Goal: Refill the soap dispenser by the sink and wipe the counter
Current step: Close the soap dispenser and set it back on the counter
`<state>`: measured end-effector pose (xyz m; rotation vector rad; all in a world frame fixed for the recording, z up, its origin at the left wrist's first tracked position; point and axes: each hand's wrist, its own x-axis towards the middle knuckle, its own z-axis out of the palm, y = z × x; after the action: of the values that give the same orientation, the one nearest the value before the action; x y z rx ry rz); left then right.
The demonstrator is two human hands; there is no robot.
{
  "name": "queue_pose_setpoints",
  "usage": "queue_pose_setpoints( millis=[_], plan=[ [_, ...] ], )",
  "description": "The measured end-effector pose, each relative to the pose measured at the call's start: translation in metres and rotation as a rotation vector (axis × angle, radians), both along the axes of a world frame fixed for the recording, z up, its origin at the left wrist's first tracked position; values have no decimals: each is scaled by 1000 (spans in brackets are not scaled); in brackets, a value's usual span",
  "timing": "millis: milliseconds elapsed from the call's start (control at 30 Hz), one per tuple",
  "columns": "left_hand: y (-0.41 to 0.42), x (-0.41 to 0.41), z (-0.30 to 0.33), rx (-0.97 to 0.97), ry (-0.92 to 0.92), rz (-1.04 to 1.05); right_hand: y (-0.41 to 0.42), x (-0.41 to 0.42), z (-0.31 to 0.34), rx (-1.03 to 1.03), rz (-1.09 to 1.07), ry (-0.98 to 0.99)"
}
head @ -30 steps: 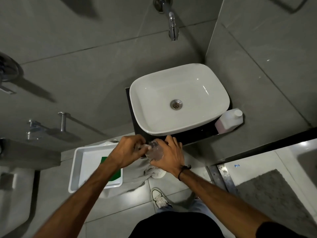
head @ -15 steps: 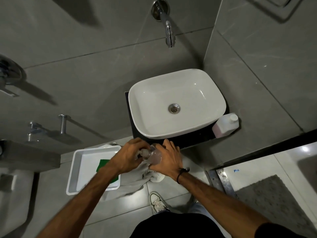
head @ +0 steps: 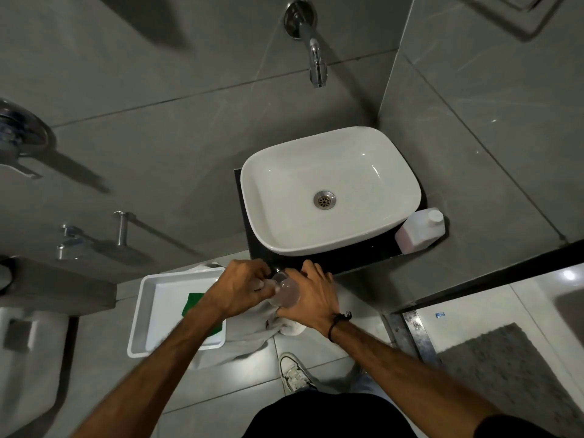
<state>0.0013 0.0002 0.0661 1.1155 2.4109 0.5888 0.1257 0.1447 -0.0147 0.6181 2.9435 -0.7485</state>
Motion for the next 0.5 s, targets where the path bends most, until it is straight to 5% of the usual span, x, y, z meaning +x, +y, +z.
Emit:
queue_pose_setpoints(
  millis=[333,500],
  plan=[
    [-5,-1,-12,18,82,-213,-2,3,-1,-13,9,-28],
    [-9,1,-13,57,14,-40,-2,2,1,-23,18,-29]
  ],
)
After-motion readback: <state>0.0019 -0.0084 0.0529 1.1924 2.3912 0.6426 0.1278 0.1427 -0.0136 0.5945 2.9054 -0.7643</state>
